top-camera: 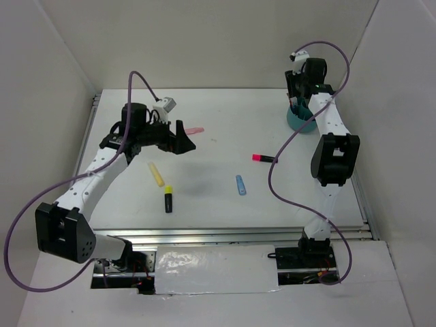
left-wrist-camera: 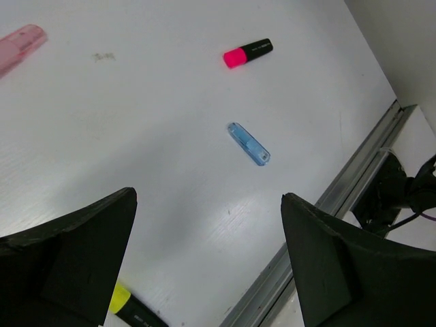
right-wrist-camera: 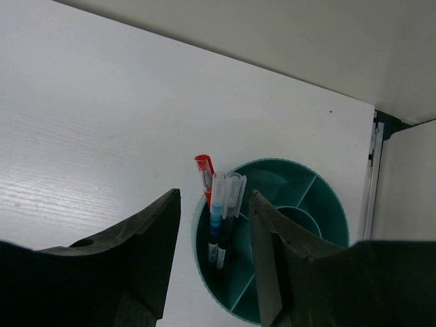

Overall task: Sort the stationery into containers
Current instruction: Place the pen in the storage box, then pick up the pen from the center of the board.

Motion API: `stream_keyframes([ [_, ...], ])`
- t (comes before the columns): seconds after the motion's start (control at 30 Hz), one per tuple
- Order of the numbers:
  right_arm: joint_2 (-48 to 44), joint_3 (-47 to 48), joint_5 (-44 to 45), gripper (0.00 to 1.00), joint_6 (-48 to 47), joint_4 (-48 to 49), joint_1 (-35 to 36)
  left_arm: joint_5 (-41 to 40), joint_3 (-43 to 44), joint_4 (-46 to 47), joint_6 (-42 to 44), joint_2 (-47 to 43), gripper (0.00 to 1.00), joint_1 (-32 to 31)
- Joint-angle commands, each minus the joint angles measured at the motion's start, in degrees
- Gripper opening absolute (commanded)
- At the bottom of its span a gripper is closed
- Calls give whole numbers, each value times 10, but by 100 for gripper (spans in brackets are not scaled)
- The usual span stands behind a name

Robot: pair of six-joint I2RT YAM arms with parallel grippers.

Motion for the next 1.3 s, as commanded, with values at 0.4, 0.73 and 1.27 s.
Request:
stream_keyframes([
  [0.4, -267, -122, -137, 62, 71, -106, 14, -169, 182, -218, 267, 137, 78, 69],
  [0.73, -376, -285, -224, 100, 102, -137, 4, -230, 504, -370, 441, 457, 79, 133],
  [1.27, -394, -306, -269, 95, 89, -168, -14, -209, 560, -348, 520, 594, 72, 119],
])
